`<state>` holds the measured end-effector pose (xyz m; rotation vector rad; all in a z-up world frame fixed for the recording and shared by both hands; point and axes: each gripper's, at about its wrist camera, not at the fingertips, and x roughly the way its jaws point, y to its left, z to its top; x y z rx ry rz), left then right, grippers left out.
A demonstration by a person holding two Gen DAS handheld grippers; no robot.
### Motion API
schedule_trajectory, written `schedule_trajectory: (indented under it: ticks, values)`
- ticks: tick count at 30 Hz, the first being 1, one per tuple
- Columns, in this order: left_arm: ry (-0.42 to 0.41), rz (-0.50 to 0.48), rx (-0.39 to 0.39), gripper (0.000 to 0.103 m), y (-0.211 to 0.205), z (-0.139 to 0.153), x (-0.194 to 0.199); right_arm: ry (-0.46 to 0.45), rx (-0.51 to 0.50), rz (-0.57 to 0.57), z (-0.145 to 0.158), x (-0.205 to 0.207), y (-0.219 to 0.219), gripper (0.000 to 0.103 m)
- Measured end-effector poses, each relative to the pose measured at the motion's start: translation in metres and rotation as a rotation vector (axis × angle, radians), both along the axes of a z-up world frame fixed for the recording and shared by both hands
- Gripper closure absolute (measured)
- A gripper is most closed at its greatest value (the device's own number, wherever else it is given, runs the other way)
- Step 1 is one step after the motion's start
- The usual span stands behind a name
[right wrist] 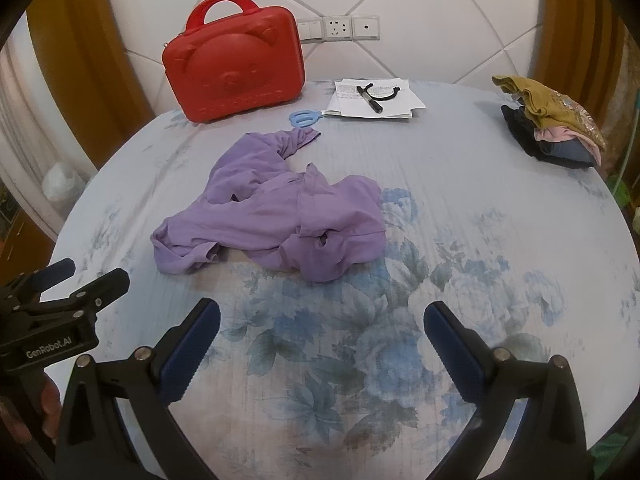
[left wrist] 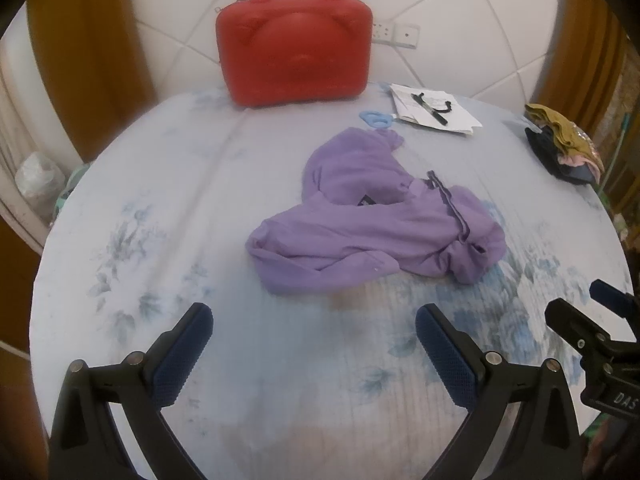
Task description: Fold clothes
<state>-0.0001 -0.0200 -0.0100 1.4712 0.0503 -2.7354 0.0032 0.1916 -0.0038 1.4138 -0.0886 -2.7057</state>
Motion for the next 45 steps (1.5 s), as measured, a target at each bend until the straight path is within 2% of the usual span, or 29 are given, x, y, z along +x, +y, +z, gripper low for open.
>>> schedule_trajectory:
  ticks: [14,29,32,42,45]
  values:
    - [-0.012,0.009,0.006,0.0,-0.001,-0.003,-0.004,-0.014,-0.006,0.001,-0.004,-0.004,0.005,0.0]
    - [-0.047,0.03,0.016,0.0,-0.011,-0.019,-0.022,-0.059,-0.018,0.012,-0.015,-0.021,0.005,0.0]
    - [-0.054,0.031,0.006,0.0,-0.016,-0.027,-0.036,-0.065,-0.019,0.02,-0.017,-0.032,0.005,0.0]
    - [-0.156,-0.015,0.038,0.001,-0.015,-0.084,-0.097,-0.119,-0.034,0.05,-0.043,-0.102,-0.001,0.0]
    - [-0.173,-0.047,0.046,0.018,-0.01,-0.098,-0.107,-0.141,-0.029,0.068,-0.058,-0.125,-0.009,0.0]
